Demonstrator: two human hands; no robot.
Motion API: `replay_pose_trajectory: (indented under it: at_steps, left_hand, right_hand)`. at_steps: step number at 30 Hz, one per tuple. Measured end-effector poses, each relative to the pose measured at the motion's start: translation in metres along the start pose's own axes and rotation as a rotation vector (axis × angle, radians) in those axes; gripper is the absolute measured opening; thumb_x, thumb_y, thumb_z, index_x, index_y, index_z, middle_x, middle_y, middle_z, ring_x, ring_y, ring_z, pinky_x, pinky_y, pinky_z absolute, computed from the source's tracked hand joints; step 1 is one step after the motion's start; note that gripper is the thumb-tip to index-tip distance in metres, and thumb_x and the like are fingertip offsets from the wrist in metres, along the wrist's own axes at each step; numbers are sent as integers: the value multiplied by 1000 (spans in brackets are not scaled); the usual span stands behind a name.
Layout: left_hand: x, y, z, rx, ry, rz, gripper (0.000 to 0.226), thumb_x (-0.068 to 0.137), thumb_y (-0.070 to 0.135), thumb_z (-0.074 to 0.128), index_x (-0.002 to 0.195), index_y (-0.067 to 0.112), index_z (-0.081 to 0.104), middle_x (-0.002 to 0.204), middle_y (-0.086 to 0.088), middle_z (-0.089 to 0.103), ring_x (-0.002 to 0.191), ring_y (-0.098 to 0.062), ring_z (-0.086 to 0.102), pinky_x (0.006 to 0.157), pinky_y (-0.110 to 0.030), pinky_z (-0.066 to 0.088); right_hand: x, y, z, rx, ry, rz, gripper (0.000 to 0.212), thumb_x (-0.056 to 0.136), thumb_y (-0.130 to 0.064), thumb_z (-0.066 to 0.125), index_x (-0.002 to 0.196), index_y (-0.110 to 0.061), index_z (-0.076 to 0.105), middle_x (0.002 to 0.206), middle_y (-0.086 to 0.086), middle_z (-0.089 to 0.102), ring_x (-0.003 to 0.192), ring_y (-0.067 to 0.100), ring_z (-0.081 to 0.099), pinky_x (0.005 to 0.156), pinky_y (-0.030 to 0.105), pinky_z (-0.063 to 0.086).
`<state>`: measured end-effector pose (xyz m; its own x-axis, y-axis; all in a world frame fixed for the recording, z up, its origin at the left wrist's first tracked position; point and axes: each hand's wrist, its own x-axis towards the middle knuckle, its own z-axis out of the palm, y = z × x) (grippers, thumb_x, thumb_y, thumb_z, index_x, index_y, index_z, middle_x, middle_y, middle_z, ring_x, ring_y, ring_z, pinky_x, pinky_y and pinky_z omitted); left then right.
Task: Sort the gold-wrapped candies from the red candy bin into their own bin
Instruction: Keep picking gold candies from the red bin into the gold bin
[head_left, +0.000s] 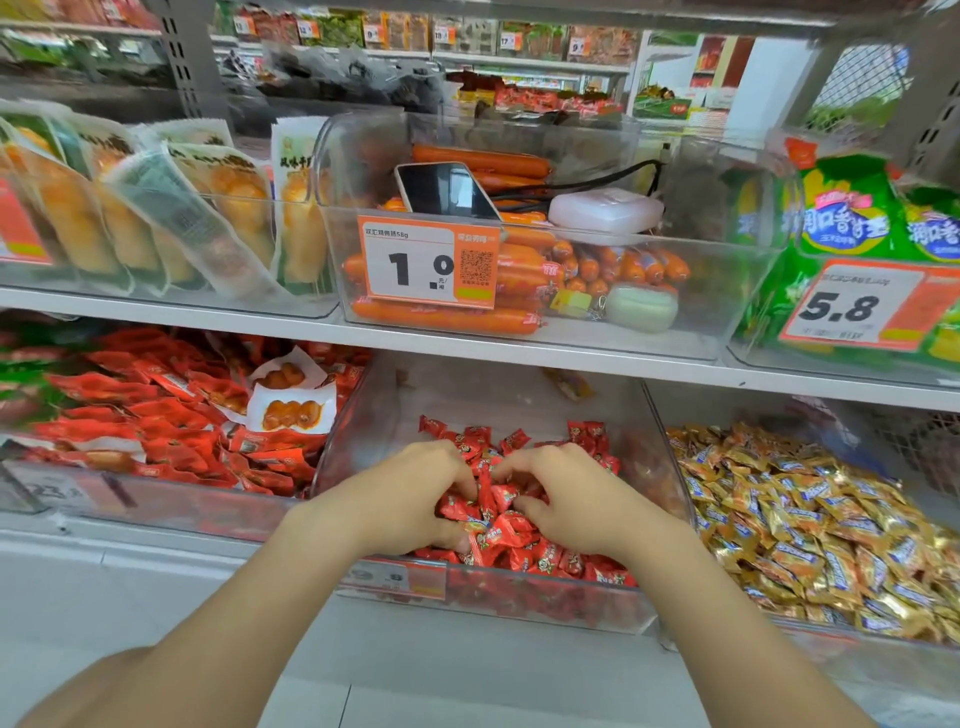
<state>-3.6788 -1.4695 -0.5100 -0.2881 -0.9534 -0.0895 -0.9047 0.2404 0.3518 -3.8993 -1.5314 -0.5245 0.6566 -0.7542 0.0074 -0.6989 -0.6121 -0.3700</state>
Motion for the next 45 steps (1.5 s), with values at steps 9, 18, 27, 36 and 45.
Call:
replay_pose_trajectory:
  at_steps: [9, 18, 27, 36, 45]
  left_hand:
    - [-1, 2, -1, -86, 23, 6, 25, 96, 40, 73, 120, 34, 69, 88, 10, 69, 82, -6, 65, 80, -38, 59]
    - [-1, 2, -4, -196, 157, -23, 27, 94, 33, 77, 121, 36, 75, 86, 9, 72, 79, -5, 69, 78, -28, 60]
    - [-1, 3, -8, -319, 139, -61, 29, 113, 28, 43, 139, 34, 54, 86, 5, 64, 61, -5, 53, 57, -22, 41]
    - [15, 3, -17, -1188, 86, -361, 36, 96, -12, 36, 115, 1, 64, 98, -20, 55, 80, -26, 59, 61, -32, 48]
    - [40, -9, -9, -888, 172, -435, 27, 108, 33, 50, 99, 11, 62, 79, -4, 51, 68, -19, 49, 59, -31, 43]
  right_hand:
    - [-5, 3, -7, -5, -119, 121, 46, 88, -22, 63, 131, -36, 62, 95, -19, 51, 99, 16, 48, 108, 47, 43]
    - [-11, 2, -10, 75, -26, 106, 37, 89, -22, 68, 118, -44, 63, 97, -15, 58, 91, 6, 51, 94, 35, 38]
    - [-17, 0, -20, 195, 136, 66, 44, 91, -10, 61, 125, -37, 57, 83, -8, 61, 62, 4, 54, 60, 14, 36]
    - [-11, -4, -25, 191, 227, 119, 36, 97, -6, 48, 116, -24, 72, 63, -9, 63, 50, 3, 56, 51, 15, 38]
    - [67, 11, 3, -36, 183, 223, 21, 98, -28, 56, 111, -35, 71, 114, -4, 68, 106, 23, 65, 88, 40, 58]
